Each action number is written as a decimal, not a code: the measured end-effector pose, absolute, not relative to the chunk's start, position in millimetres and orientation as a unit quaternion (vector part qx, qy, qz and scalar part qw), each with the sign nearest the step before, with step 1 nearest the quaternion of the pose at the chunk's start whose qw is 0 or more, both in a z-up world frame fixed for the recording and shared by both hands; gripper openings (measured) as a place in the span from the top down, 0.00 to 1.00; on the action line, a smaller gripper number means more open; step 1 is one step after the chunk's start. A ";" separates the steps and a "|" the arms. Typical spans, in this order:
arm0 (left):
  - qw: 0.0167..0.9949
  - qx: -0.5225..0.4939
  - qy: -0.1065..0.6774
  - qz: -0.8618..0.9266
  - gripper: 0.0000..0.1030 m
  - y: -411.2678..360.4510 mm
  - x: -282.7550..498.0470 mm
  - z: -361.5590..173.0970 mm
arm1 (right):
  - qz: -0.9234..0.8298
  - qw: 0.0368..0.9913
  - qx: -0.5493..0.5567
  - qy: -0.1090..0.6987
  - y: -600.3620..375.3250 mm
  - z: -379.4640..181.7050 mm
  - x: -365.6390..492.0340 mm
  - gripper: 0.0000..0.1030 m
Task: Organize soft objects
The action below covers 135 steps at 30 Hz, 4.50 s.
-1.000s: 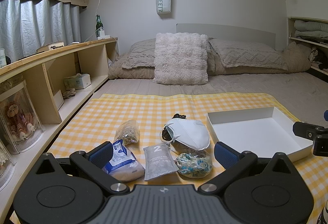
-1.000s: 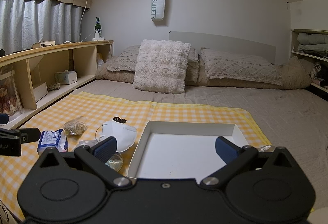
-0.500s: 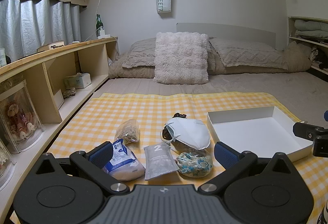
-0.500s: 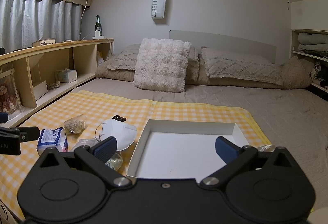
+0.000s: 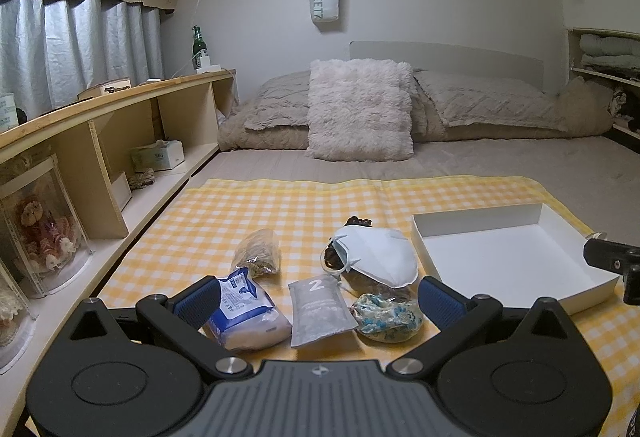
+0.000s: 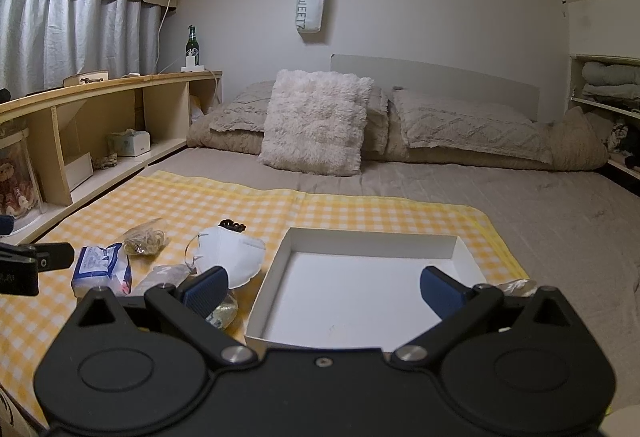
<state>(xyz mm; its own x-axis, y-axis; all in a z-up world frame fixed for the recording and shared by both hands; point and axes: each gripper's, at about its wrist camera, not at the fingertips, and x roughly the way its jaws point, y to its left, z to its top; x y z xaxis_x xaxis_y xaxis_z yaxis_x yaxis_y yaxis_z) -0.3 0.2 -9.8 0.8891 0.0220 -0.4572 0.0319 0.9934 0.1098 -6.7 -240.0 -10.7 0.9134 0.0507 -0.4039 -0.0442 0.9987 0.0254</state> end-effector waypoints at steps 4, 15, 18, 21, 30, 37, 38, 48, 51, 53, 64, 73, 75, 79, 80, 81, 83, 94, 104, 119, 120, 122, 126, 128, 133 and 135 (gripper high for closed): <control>0.969 0.055 0.239 -0.002 0.00 -1.2 0.1 -8.6 | 0.030 0.978 0.010 0.206 -241.6 -6.5 -8.6 0.00; 0.970 0.079 0.229 0.003 0.00 -0.7 8.5 14.7 | 0.081 0.978 -0.002 0.193 -233.7 31.0 6.0 0.00; 0.971 0.076 0.225 0.009 0.00 2.0 14.8 26.3 | 0.085 0.979 -0.012 0.184 -227.7 46.8 16.8 0.00; 0.972 0.078 0.220 0.011 0.00 5.1 24.3 38.2 | 0.095 0.981 -0.018 0.170 -222.9 61.5 31.3 0.00; 0.970 0.081 0.227 0.030 0.00 16.0 70.3 53.0 | 0.109 0.976 0.023 0.189 -216.9 74.6 96.1 0.00; 0.962 0.067 0.262 0.034 0.00 28.1 118.4 29.7 | 0.146 0.962 0.048 0.226 -212.0 39.5 146.0 0.00; 0.960 0.068 0.269 0.034 0.00 30.0 124.8 23.8 | 0.150 0.959 0.049 0.234 -211.0 32.8 153.8 0.00; 0.921 0.014 0.386 0.057 0.00 61.6 185.1 -23.3 | 0.161 0.944 0.023 0.288 -191.3 -16.7 222.8 0.00; 0.906 -0.006 0.416 0.081 0.00 74.3 200.4 -39.0 | 0.173 0.937 0.001 0.304 -178.3 -31.1 235.7 0.00; 0.894 -0.015 0.440 0.084 0.00 81.2 211.5 -51.2 | 0.185 0.931 -0.020 0.315 -166.5 -41.6 244.7 0.00; 0.842 -0.063 0.521 0.127 0.00 115.0 232.2 -107.9 | 0.212 0.882 -0.001 0.420 -126.5 -92.7 285.7 0.02; 0.828 -0.111 0.535 0.122 0.29 131.0 226.9 -123.2 | 0.201 0.841 -0.006 0.502 -108.7 -123.2 303.6 0.50; 0.833 -0.109 0.529 0.121 0.38 130.5 224.8 -120.5 | 0.201 0.839 -0.006 0.505 -109.5 -121.5 303.7 0.67; 0.839 -0.120 0.517 0.115 0.51 134.2 219.0 -112.6 | 0.208 0.848 -0.009 0.487 -113.5 -108.8 298.5 0.77; 0.841 -0.124 0.514 0.115 0.53 135.6 217.6 -111.0 | 0.210 0.850 -0.007 0.483 -114.9 -104.8 298.3 0.80; 0.841 -0.128 0.512 0.115 0.54 136.1 216.9 -109.4 | 0.212 0.852 -0.002 0.478 -117.3 -100.3 296.9 0.83; 0.844 -0.135 0.507 0.113 0.59 136.9 212.9 -104.2 | 0.216 0.858 0.010 0.466 -123.6 -90.2 293.6 0.87; 0.866 -0.163 0.462 0.105 0.63 138.1 195.2 -76.3 | 0.217 0.882 0.050 0.415 -149.4 -53.0 273.9 0.93; 0.883 -0.172 0.427 0.091 0.63 126.9 184.0 -49.5 | 0.234 0.904 0.072 0.349 -172.6 -16.0 248.5 0.94; 0.916 -0.138 0.376 -0.014 0.63 45.1 190.1 -6.9 | 0.172 0.927 0.089 0.321 -233.6 0.2 218.3 0.94; 0.916 -0.136 0.377 -0.023 0.63 37.3 191.9 -6.6 | 0.163 0.929 0.089 0.320 -241.2 0.5 216.0 0.94; 0.916 -0.131 0.377 -0.040 0.63 23.0 194.8 -6.3 | 0.147 0.933 0.089 0.317 -256.5 0.4 211.3 0.94; 0.916 -0.121 0.376 -0.069 0.63 -5.9 199.0 -5.9 | 0.115 0.937 0.097 0.317 -292.7 -2.0 202.1 0.94; 0.916 -0.117 0.375 -0.083 0.63 -17.7 200.6 -6.4 | 0.099 0.938 0.098 0.316 -308.5 -3.9 196.7 0.94; 0.914 -0.112 0.375 -0.109 0.63 -45.4 203.2 -10.2 | 0.065 0.940 0.105 0.319 -345.8 -9.4 186.7 0.94; 0.911 -0.113 0.378 -0.117 0.63 -54.4 203.8 -13.1 | 0.051 0.939 0.104 0.323 -359.2 -12.7 183.6 0.94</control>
